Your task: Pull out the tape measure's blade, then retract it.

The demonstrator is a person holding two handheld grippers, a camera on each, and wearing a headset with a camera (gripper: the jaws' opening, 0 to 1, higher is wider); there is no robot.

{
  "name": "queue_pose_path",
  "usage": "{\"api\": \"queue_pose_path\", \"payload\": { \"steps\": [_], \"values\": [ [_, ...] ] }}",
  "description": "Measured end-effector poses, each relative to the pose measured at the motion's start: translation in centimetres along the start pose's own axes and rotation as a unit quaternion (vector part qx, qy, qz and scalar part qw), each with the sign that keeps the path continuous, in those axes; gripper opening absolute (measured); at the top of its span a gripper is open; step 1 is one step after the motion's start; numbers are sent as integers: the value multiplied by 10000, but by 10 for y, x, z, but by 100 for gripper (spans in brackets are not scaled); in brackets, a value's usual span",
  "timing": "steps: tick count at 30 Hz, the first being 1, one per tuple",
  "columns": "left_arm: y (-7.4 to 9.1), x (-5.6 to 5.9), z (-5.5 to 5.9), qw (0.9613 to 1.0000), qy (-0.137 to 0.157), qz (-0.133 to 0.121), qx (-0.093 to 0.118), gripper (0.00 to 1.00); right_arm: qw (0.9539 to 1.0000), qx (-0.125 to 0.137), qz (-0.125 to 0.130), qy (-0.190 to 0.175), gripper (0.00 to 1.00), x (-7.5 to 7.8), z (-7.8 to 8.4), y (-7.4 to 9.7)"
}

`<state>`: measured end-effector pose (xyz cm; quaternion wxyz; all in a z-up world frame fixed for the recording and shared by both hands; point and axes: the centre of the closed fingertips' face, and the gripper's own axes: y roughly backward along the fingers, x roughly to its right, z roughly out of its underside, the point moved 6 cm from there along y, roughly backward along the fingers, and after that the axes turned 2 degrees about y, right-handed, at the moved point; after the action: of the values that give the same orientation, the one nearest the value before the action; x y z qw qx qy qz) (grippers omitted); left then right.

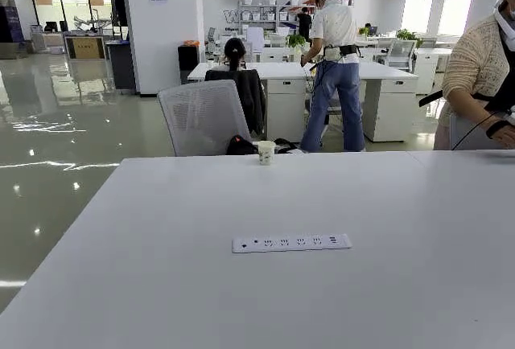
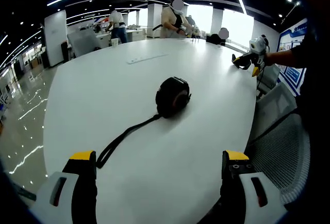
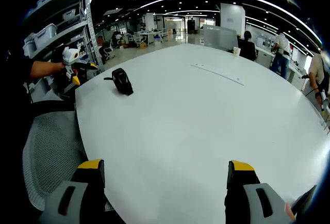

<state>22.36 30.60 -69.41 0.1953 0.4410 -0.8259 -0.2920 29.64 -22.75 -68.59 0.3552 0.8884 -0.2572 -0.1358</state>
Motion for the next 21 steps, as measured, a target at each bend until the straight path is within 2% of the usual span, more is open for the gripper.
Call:
{"api": "queue_pose_path", "payload": {
  "steps": [1, 2, 3, 5, 9, 13, 15, 19, 21],
  "values": [
    [0, 1, 0, 10000, -13, 17, -12, 99, 10000, 17, 1, -1, 99, 0, 0, 0],
    [-1, 1, 0, 10000, -16, 34, -27, 99, 9995, 223, -15, 230, 99, 1, -5, -1],
    [-2, 0, 0, 10000, -22, 39, -49, 99, 9986, 453, -11, 290, 99, 0, -9, -1],
    [-2, 0, -1, 10000, -30, 64, -39, 99, 9993, 333, -69, 158, 99, 0, -6, -1],
    [-6, 0, -4, 9999, -93, 118, 28, 99, 9988, 394, -58, 267, 99, 2, -6, -3],
    [-14, 1, -8, 9996, -173, 212, 36, 99, 9992, 295, -140, 240, 99, 1, -5, -6],
    [-19, 4, -11, 9994, -187, 303, -31, 99, 9988, 274, -244, 318, 99, -3, -7, -8],
    [-28, 5, -13, 9983, -403, 386, -192, 99, 9987, 200, -317, 337, 99, -5, -11, -13],
    [-30, 7, -16, 9979, -395, 459, -228, 99, 9987, 149, -298, 373, 99, -5, -12, -16]
  ]
}}
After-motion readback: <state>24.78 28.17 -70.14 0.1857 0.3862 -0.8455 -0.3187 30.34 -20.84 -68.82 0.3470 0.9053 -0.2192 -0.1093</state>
